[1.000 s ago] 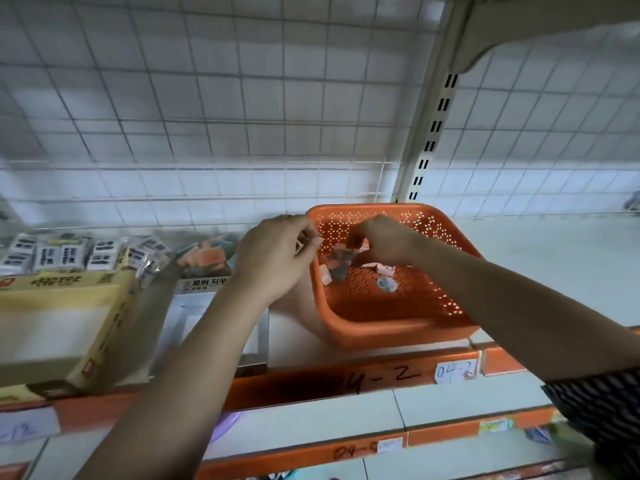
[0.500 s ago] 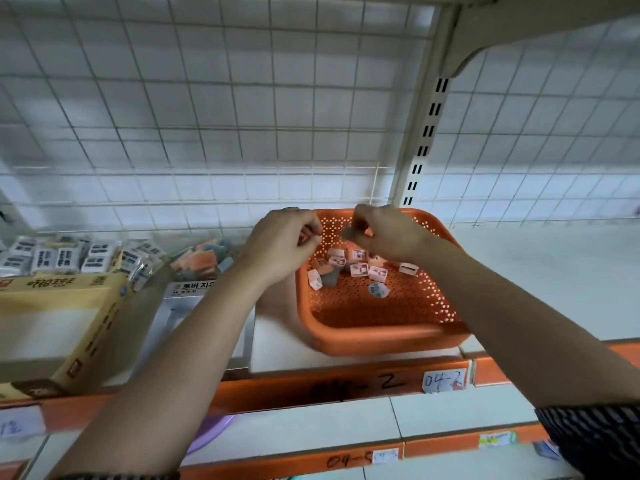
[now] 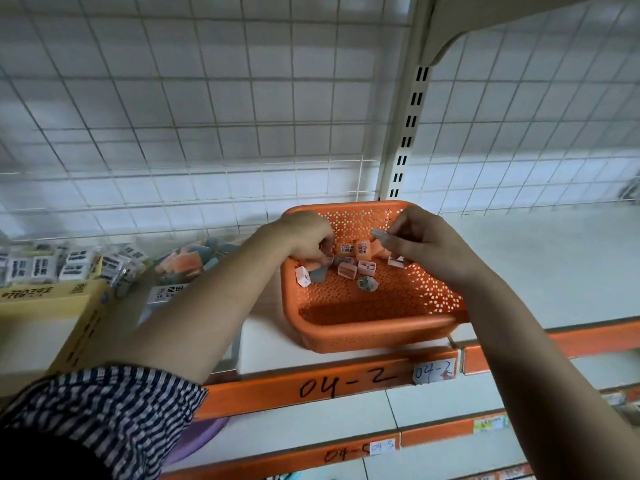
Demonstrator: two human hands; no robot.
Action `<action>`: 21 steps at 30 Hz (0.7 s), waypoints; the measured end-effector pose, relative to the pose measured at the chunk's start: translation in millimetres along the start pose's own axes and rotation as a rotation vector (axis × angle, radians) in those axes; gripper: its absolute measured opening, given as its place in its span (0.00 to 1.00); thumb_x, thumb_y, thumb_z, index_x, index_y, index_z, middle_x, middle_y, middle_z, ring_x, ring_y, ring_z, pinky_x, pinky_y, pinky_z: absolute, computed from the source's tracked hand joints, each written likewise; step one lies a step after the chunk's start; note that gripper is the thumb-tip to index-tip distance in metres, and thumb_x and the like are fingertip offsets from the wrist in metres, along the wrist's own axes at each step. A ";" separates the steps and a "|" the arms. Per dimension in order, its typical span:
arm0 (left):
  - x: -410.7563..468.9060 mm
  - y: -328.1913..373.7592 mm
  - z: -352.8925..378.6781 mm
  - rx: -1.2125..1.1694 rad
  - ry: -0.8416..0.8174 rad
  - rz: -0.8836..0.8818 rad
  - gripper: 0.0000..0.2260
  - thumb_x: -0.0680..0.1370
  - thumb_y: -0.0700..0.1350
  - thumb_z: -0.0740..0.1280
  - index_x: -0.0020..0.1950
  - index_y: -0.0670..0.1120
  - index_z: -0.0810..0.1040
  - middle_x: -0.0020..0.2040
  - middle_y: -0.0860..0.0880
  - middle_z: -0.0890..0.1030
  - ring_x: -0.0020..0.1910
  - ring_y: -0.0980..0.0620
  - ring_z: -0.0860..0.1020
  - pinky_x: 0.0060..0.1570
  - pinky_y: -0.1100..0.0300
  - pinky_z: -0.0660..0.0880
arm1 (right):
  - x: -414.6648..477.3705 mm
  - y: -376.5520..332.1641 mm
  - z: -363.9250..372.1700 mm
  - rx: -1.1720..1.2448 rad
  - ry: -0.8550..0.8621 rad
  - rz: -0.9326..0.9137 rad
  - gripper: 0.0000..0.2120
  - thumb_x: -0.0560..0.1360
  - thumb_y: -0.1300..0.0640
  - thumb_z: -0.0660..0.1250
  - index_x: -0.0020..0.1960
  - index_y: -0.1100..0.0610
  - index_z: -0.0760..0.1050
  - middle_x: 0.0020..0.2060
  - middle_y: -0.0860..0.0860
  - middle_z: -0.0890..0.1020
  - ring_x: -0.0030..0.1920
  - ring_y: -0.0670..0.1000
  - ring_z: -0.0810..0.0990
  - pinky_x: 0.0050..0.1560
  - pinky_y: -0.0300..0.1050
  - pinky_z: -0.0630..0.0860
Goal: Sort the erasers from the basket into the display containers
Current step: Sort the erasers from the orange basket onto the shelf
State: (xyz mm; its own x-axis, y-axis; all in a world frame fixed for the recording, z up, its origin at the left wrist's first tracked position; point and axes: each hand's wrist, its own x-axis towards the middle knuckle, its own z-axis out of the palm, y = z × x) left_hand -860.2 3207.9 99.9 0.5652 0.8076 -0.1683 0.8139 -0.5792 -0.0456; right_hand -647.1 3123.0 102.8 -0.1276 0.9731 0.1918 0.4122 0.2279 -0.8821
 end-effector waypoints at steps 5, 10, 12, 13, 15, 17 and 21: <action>2.7 3.5 3.2 0.057 -0.037 -0.055 0.13 0.66 0.58 0.77 0.44 0.54 0.80 0.41 0.54 0.78 0.43 0.53 0.76 0.36 0.59 0.67 | -0.8 6.7 -2.9 -0.071 0.012 0.047 0.11 0.68 0.68 0.75 0.41 0.56 0.77 0.42 0.59 0.81 0.40 0.61 0.80 0.44 0.56 0.79; 3.1 6.7 5.8 0.003 0.038 -0.097 0.07 0.68 0.47 0.76 0.40 0.52 0.79 0.40 0.53 0.79 0.43 0.52 0.77 0.33 0.60 0.66 | -1.9 6.8 -5.8 -0.065 0.083 0.103 0.11 0.66 0.69 0.77 0.41 0.57 0.79 0.43 0.59 0.83 0.38 0.55 0.83 0.39 0.43 0.80; 1.5 7.3 7.6 -0.043 0.121 -0.117 0.07 0.70 0.42 0.73 0.36 0.51 0.77 0.40 0.51 0.79 0.44 0.50 0.78 0.35 0.59 0.69 | -1.8 4.7 -5.3 -0.041 0.109 0.106 0.10 0.66 0.68 0.78 0.41 0.59 0.79 0.42 0.59 0.84 0.35 0.51 0.83 0.37 0.40 0.80; 0.0 7.2 8.0 -0.065 0.164 -0.124 0.08 0.70 0.40 0.72 0.36 0.51 0.77 0.40 0.50 0.79 0.44 0.49 0.79 0.36 0.58 0.70 | -1.7 3.4 -4.8 -0.033 0.126 0.099 0.08 0.66 0.67 0.77 0.41 0.60 0.80 0.42 0.58 0.84 0.36 0.51 0.83 0.38 0.40 0.80; -4.2 6.0 7.7 -0.128 0.242 -0.123 0.04 0.71 0.40 0.71 0.40 0.48 0.80 0.42 0.50 0.79 0.46 0.50 0.78 0.40 0.58 0.71 | -1.9 -0.4 -4.8 -0.017 0.168 0.081 0.05 0.69 0.65 0.76 0.41 0.60 0.81 0.40 0.58 0.84 0.39 0.54 0.85 0.41 0.45 0.83; -11.2 2.4 7.5 -0.271 0.336 -0.112 0.04 0.72 0.40 0.71 0.45 0.47 0.82 0.44 0.50 0.80 0.47 0.51 0.78 0.43 0.59 0.71 | -3.0 -7.0 -6.3 -0.031 0.204 0.058 0.03 0.70 0.65 0.75 0.41 0.59 0.81 0.39 0.56 0.84 0.40 0.56 0.85 0.45 0.50 0.83; -46.5 -0.8 4.3 -0.730 0.632 -0.156 0.08 0.72 0.35 0.70 0.43 0.48 0.83 0.40 0.54 0.81 0.40 0.56 0.79 0.42 0.64 0.75 | -4.0 -29.6 -0.5 -0.008 0.164 0.005 0.05 0.71 0.67 0.74 0.45 0.63 0.80 0.44 0.60 0.83 0.39 0.55 0.85 0.44 0.53 0.83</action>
State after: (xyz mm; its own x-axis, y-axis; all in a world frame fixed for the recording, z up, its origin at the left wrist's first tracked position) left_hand -887.7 3170.3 103.5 0.2388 0.9035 0.3560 0.6482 -0.4213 0.6344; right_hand -658.4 3112.4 128.5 0.0231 0.9665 0.2558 0.4200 0.2228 -0.8797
